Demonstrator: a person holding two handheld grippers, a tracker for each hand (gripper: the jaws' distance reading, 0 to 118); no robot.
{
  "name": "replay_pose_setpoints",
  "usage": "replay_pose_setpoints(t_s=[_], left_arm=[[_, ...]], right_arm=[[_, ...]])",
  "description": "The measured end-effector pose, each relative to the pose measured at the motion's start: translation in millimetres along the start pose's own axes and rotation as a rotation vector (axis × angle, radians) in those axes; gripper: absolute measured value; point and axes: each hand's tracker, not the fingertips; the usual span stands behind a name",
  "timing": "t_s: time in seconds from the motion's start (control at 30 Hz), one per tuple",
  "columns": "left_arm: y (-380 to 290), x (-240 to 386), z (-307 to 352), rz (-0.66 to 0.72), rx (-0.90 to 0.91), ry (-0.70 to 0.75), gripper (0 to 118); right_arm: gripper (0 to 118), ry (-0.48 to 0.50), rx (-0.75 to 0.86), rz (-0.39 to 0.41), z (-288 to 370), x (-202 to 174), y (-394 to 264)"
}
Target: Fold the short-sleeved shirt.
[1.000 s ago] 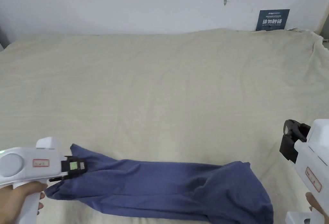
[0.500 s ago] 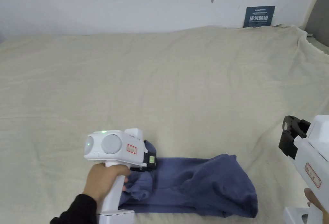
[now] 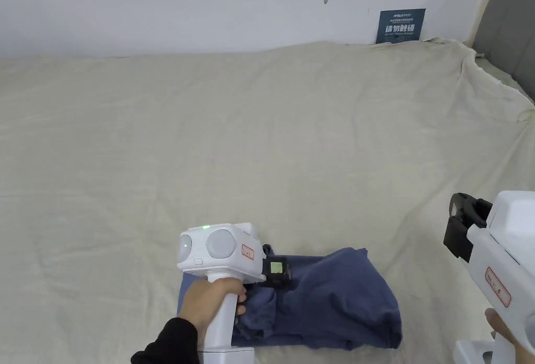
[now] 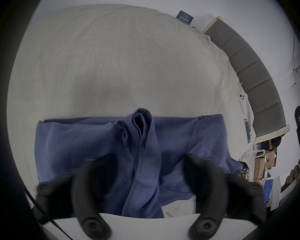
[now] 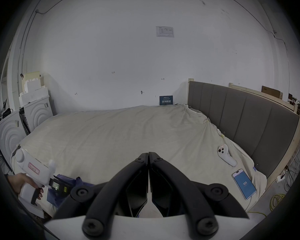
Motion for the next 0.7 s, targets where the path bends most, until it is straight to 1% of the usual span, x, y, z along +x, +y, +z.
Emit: replay_pose_setpoints(t_s=[0.03, 0.07, 0.13, 0.23, 0.33, 0.4, 0.43, 0.47, 0.5, 0.53, 0.57, 0.6, 0.63, 0.7], left_arm=[[0, 0, 9, -0.002, 0.024, -0.007, 95], [-1, 2, 22, -0.006, 0.062, -0.019, 102], [1, -3, 46, -0.014, 0.132, -0.042, 103], [-2, -15, 86, -0.010, 0.232, -0.030, 103], [-5, -31, 111, -0.013, 0.304, 0.039, 103], [-9, -43, 120, -0.029, 0.345, 0.112, 100], [-12, -48, 122, -0.026, 0.374, 0.141, 92], [-15, -52, 123, -0.036, 0.402, 0.157, 80], [-19, -57, 124, -0.049, 0.437, 0.166, 64], [-23, -62, 122, -0.066, 0.460, 0.177, 37], [-27, -66, 119, -0.079, 0.473, 0.186, 18], [-32, -68, 115, -0.090, 0.480, 0.184, 8], [-36, -70, 111, -0.111, 0.488, 0.189, 0], [-45, -72, 99, -0.142, 0.491, 0.223, 0]], right_arm=[[0, 0.000, 0.001, 0.000, 0, 0, 1], [0, 0.001, 0.002, 0.000, 0, 0, 2], [0, 0.003, 0.007, -0.002, 0, 0, 3], [0, 0.008, 0.015, -0.001, 0, -1, 6], [0, 0.012, 0.019, 0.001, 2, -6, 9], [0, 0.015, 0.021, -0.001, 2, -8, 10], [0, 0.016, 0.020, 0.000, 2, -9, 10], [0, 0.018, 0.019, 0.000, 2, -10, 10], [0, 0.020, 0.018, -0.002, 2, -10, 10], [0, 0.021, 0.017, -0.002, 2, -12, 11], [0, 0.022, 0.017, -0.002, 2, -13, 11], [0, 0.022, 0.016, -0.001, 2, -14, 11], [0, 0.023, 0.015, -0.002, 2, -14, 11], [0, 0.023, 0.013, -0.002, 1, -14, 10]])
